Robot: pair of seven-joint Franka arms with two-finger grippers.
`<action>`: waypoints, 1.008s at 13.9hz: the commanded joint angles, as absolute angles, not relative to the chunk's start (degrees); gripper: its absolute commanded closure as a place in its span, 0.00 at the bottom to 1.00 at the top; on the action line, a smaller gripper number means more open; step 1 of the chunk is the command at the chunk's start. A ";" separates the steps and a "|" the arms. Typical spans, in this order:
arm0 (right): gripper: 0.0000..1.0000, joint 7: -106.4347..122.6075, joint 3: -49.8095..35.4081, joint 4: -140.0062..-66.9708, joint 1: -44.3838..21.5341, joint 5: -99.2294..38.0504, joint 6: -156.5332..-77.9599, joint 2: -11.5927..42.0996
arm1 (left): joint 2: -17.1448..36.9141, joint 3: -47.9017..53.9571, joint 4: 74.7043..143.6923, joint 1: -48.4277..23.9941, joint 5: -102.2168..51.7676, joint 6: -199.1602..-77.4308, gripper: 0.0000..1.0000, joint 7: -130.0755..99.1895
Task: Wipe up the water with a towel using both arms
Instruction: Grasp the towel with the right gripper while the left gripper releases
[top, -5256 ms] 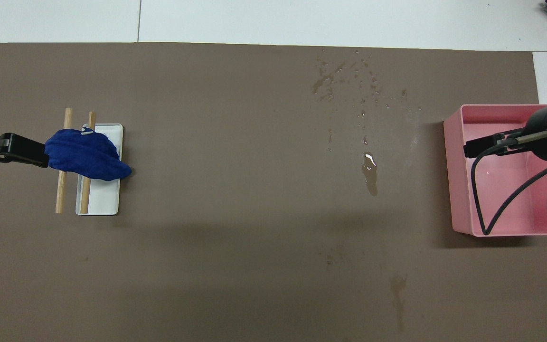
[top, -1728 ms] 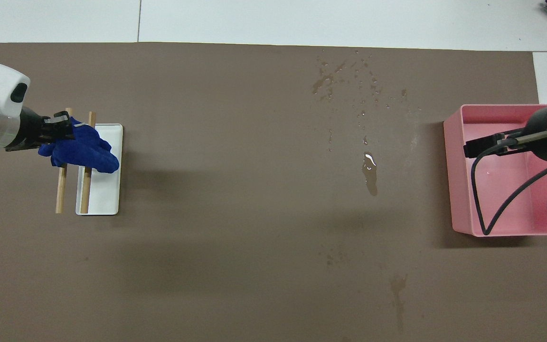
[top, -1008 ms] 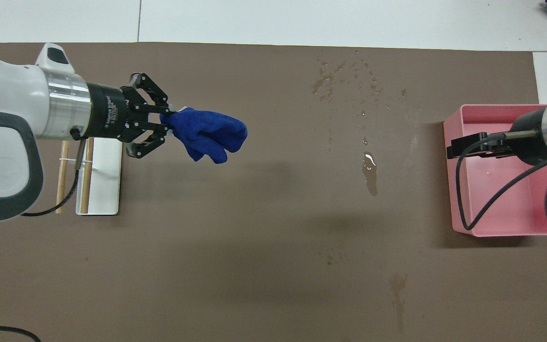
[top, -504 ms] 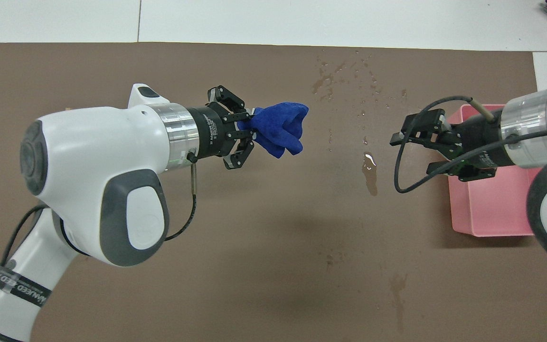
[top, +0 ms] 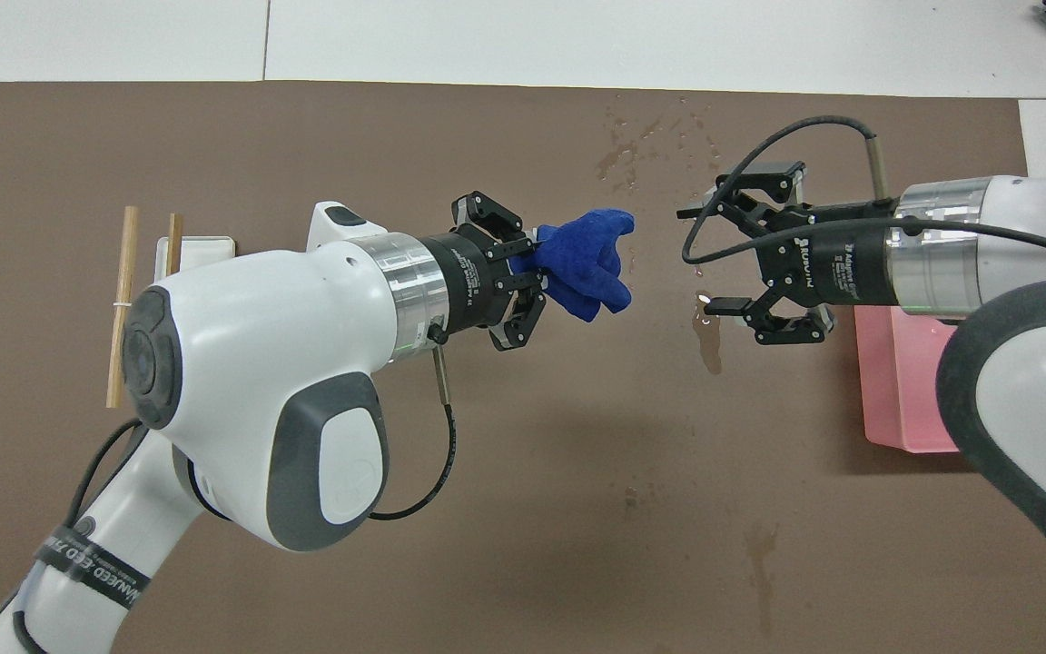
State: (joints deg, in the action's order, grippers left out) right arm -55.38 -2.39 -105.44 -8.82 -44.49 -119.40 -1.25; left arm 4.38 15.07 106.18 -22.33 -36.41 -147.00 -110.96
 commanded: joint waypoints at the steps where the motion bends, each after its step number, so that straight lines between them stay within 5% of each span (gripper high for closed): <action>1: 0.00 -58.71 -2.37 -108.27 -13.08 -46.93 -127.59 -1.14 | 3.34 14.24 106.96 -24.87 -37.71 -149.67 1.00 -113.28; 9: 0.05 -55.02 -2.29 -111.71 -14.42 -46.85 -127.45 -1.49 | 3.60 14.15 107.23 -28.39 -37.71 -154.60 1.00 -116.45; 10: 0.20 -54.06 -2.29 -111.62 -14.15 -46.85 -127.27 -1.41 | 3.69 14.15 107.23 -28.39 -37.71 -154.60 1.00 -116.37; 12: 0.83 -48.55 -2.20 -111.10 -13.80 -46.85 -125.17 -1.41 | 3.60 14.15 107.23 -28.48 -37.71 -154.69 1.00 -116.28; 13: 1.00 -46.17 -2.11 -110.83 -13.54 -46.85 -124.20 -1.32 | 3.60 14.15 107.23 -28.39 -37.71 -154.69 1.00 -116.19; 14: 1.00 -45.01 -2.11 -110.83 -13.45 -46.85 -123.58 -1.32 | 3.60 14.15 107.23 -28.48 -37.62 -154.69 1.00 -116.02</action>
State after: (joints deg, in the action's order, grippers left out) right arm -49.44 -1.90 -110.24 -14.41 -45.63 -125.87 -0.41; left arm 4.39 14.98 106.56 -27.38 -36.44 -153.19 -115.98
